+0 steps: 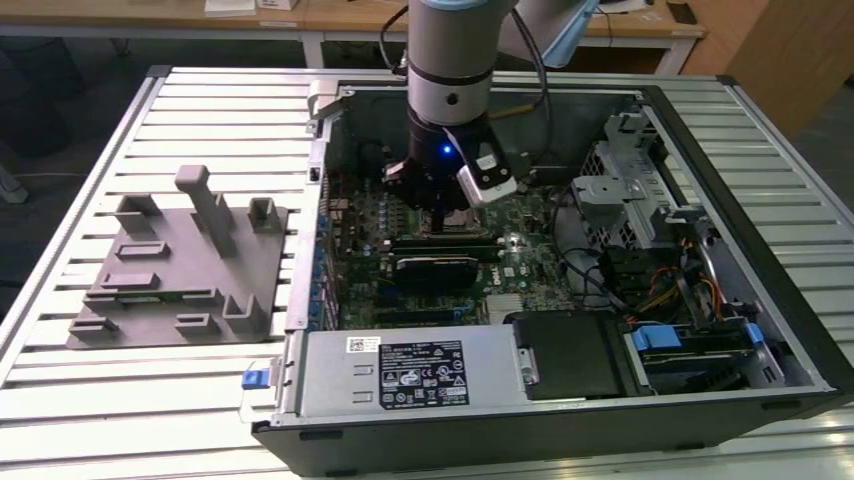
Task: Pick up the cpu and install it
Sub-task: 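Install the second cpu locking lever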
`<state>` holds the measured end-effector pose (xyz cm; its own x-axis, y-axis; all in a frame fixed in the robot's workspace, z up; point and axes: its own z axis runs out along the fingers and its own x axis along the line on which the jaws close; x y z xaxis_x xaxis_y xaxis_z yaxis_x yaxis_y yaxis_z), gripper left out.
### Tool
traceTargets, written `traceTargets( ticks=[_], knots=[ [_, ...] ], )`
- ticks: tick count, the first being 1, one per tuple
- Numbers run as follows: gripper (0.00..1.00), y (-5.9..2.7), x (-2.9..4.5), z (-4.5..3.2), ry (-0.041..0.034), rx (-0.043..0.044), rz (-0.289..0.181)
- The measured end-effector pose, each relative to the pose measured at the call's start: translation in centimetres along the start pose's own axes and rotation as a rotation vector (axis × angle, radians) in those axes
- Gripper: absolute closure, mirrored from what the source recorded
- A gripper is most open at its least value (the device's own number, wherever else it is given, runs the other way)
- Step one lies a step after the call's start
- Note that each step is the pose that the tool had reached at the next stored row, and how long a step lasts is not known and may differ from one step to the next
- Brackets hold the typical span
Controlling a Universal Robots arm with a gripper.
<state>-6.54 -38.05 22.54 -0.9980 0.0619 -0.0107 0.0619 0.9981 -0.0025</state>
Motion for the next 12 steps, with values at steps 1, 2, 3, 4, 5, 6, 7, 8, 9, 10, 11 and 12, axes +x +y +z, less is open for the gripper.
traceTargets(
  ticks=[1, 2, 3, 4, 5, 6, 7, 8, 9, 10, 11, 12],
  knots=[
    [0.89, -0.03, 0.06, 0.1, 0.0002, -0.0009, 0.0],
    [0.89, -0.07, 0.12, 0.21, 0.0003, -0.0025, 0.0],
    [0.89, -0.12, 0.16, 0.31, 0.0004, -0.0053, 0.0],
    [0.89, -0.23, 0.2, 0.41, 0.0007, -0.0104, 0.0],
    [0.89, -0.32, 0.26, 0.49, 0.0011, -0.0149, 0.0],
    [0.89, -0.42, 0.29, 0.57, 0.0014, -0.0201, 0.0],
    [0.89, -0.53, 0.33, 0.64, 0.0017, -0.026, 0.0],
    [0.89, -0.64, 0.38, 0.7, 0.0021, -0.0327, 0.0],
    [0.89, -0.73, 0.5, 0.76, 0.0024, -0.0387, 0.001],
    [0.89, -0.81, 0.63, 0.81, 0.0027, -0.0426, 0.001],
    [0.89, -0.88, 0.74, 0.87, 0.003, -0.048, 0.001],
    [0.89, -0.92, 0.85, 0.94, 0.0034, -0.0536, 0.001]
  ],
)
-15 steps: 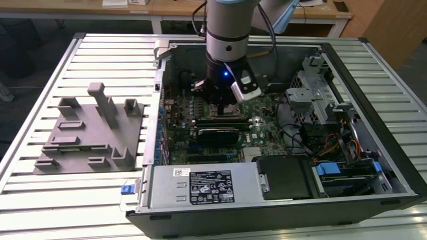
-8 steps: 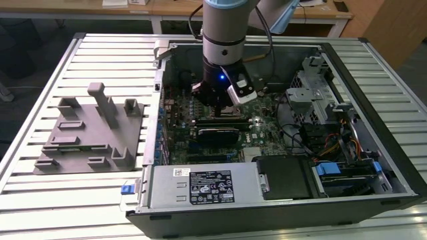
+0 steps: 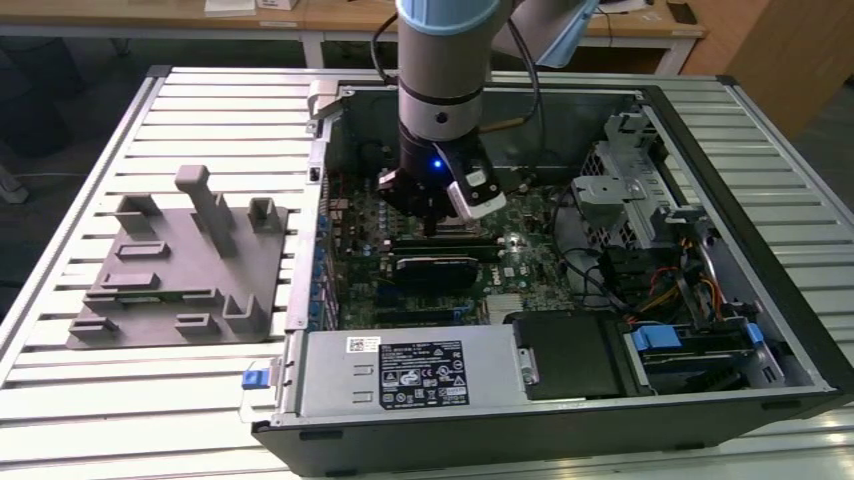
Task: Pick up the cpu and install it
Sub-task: 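Install the second cpu locking lever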
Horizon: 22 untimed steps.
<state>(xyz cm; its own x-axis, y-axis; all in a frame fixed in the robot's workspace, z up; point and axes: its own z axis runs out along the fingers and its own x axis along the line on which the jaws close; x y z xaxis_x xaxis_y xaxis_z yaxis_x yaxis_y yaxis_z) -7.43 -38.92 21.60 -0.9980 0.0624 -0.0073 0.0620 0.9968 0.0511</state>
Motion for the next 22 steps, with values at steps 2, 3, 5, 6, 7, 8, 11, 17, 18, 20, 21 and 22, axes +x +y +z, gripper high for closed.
traceTargets(
  ticks=[2, 3, 5, 6, 7, 8, 11, 17, 18, 20, 21, 22],
  knots=[
    [0.89, -0.11, 0.16, 0.13, 0.0008, -0.0127, 0.0],
    [0.89, -0.18, 0.21, 0.21, 0.0011, -0.0181, 0.0],
    [0.89, -0.33, 0.26, 0.37, 0.0018, -0.0293, 0.0],
    [0.89, -0.4, 0.28, 0.44, 0.0023, -0.0376, 0.0],
    [0.89, -0.48, 0.31, 0.49, 0.0028, -0.0464, 0.0],
    [0.89, -0.57, 0.35, 0.54, 0.0032, -0.052, 0.0],
    [0.89, -0.82, 0.53, 0.73, 0.0037, -0.0603, 0.001],
    [0.89, -1.44, 0.92, 0.97, 0.006, -0.0953, 0.001],
    [0.89, -1.55, 1.0, 1.01, 0.0063, -0.1019, 0.001],
    [0.89, -1.79, 1.13, 1.09, 0.0069, -0.1129, 0.001],
    [0.89, -1.88, 1.18, 1.12, 0.0072, -0.1173, 0.001],
    [0.89, -1.95, 1.2, 1.14, 0.0076, -0.1221, 0.001]
  ],
)
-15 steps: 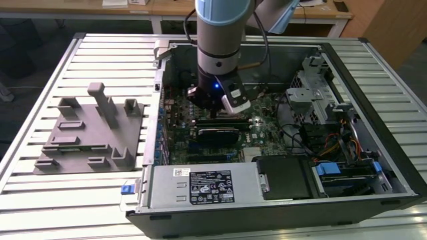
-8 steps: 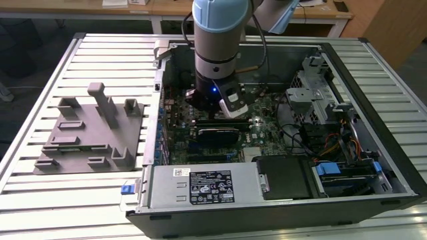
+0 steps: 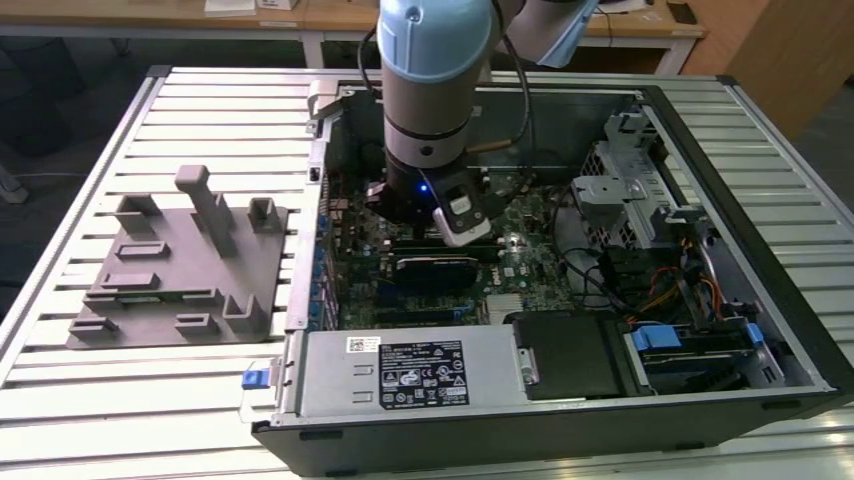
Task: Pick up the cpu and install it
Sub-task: 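Install the second cpu locking lever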
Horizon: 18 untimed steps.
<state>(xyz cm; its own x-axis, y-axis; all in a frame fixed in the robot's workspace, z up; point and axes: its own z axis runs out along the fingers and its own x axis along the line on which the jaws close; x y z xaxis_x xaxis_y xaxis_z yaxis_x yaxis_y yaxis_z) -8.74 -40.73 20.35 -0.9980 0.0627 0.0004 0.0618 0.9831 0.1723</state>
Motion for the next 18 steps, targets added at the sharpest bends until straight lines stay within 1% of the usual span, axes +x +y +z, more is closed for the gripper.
traceTargets(
  ticks=[1, 4, 5, 6, 7, 10, 12, 18],
  knots=[
    [0.89, -0.06, 0.01, 0.03, 0.0005, -0.0084, 0.0],
    [0.89, -0.32, 0.0, 0.12, 0.0026, -0.0416, 0.001],
    [0.89, -0.41, -0.01, 0.15, 0.003, -0.05, 0.001],
    [0.89, -0.52, -0.02, 0.18, 0.0033, -0.0542, 0.001],
    [0.89, -0.64, -0.02, 0.21, 0.0034, -0.0564, 0.001],
    [0.89, -0.96, -0.04, 0.27, 0.0036, -0.0582, 0.001],
    [0.89, -1.01, -0.04, 0.34, 0.0038, -0.0619, 0.001],
    [0.89, -1.07, -0.05, 0.67, 0.0054, -0.0873, 0.001]
  ],
)
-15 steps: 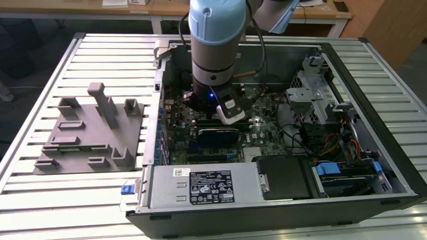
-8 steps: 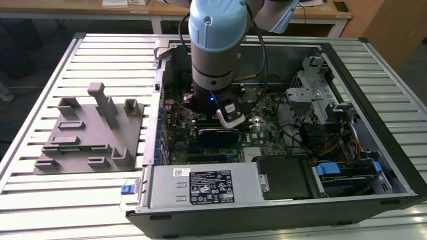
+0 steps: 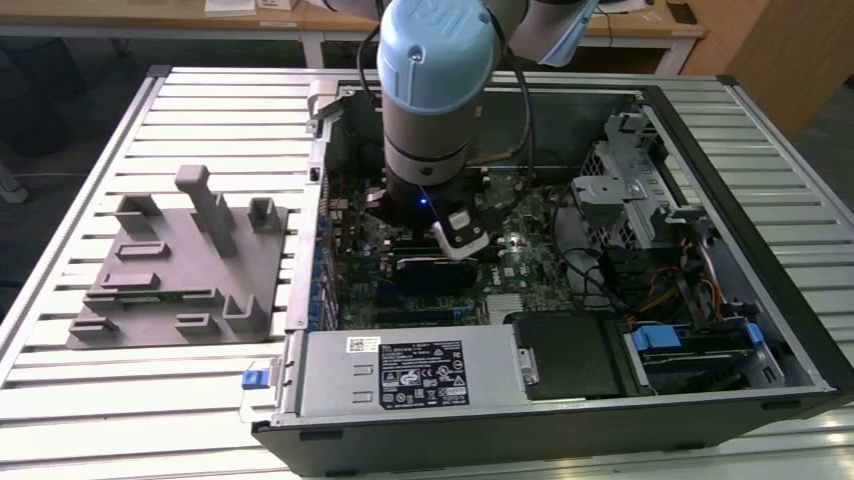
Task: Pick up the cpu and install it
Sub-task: 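Install the second cpu locking lever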
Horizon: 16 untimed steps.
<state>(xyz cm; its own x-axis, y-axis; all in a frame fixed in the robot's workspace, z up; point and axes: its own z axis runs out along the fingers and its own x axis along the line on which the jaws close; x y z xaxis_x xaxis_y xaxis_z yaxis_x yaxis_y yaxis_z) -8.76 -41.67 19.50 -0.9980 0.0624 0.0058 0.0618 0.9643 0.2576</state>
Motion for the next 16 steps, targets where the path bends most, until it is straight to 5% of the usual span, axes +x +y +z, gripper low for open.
traceTargets(
  ticks=[3, 6, 16],
  knots=[
    [0.89, -0.04, 0.01, 0.11, 0.0012, -0.0157, 0.0],
    [0.89, -0.09, 0.0, 0.4, 0.0008, -0.0226, 0.0],
    [0.89, -0.19, 0.0, 0.65, 0.0018, -0.022, 0.0]
  ],
)
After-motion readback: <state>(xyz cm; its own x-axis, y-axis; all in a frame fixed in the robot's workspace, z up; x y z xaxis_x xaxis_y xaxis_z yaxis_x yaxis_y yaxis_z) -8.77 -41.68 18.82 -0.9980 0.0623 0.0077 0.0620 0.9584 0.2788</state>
